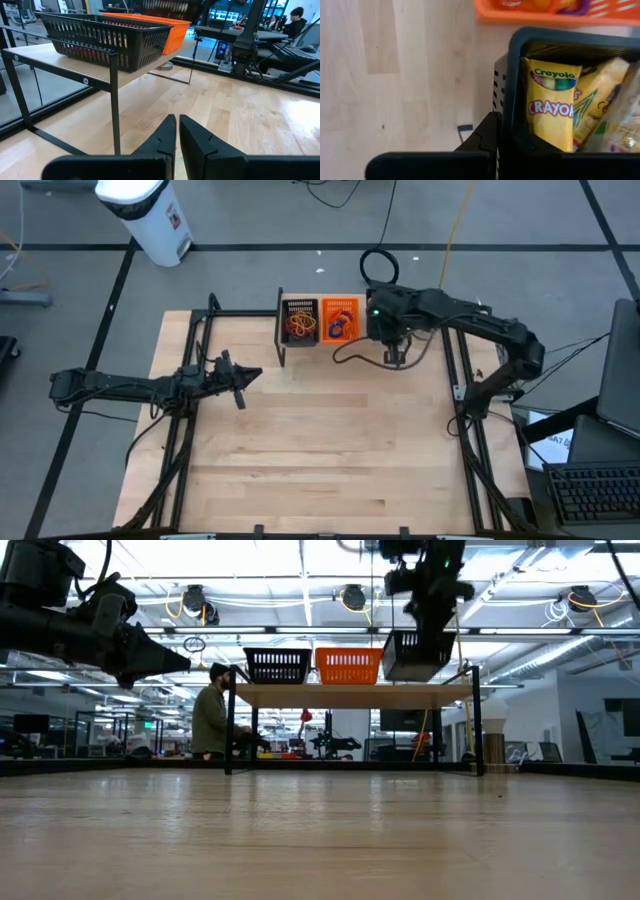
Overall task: Pick & Place Office Desk Supplies
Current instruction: Put the black bin on the shelf
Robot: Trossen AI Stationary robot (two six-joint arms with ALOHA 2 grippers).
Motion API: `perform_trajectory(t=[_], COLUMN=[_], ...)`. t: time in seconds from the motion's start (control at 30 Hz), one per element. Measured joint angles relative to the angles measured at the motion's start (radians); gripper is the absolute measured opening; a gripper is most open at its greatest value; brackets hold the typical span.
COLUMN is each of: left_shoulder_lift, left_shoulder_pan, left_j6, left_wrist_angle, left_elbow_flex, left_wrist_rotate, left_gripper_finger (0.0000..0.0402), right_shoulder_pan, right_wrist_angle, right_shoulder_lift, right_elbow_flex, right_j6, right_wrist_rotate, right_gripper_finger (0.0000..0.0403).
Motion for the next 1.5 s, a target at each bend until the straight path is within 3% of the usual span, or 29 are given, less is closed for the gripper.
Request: perform_trajectory(t=[0.4, 0.73, 1.17, 1.5], left_shoulder_lift=[0.000, 0.000, 0.000, 0.000], left_shoulder_pan=[0.000, 0.000, 0.000, 0.000], left_j6=[-0.001, 0.000, -0.004, -0.004], left_wrist_angle=[-0.028, -0.028, -0.028, -0.027], left_elbow_flex=[-0.001, -0.001, -0.001, -0.001], left_wrist_rotate=[0.000, 0.000, 0.000, -0.001], left_gripper_finger=[0.0024, 0.0024, 0.0024, 0.0024], right_shoulder_pan=[-0.041, -0.031, -0.030, -0.012], right_wrist_angle=[0.047, 0.052, 0.039, 0.018], right_shoulder_lift=[0.124, 0.135, 0.128, 0.049], right_elbow_flex=[-0.030, -0.029, -0.031, -0.031], right_j6=[-0.012, 0.014, 0.084, 0.122], right_wrist_rotate=[-0.021, -0.043, -0.049, -0.086], right_gripper_finger=[0.0000, 0.0005, 0.0181, 0.0227])
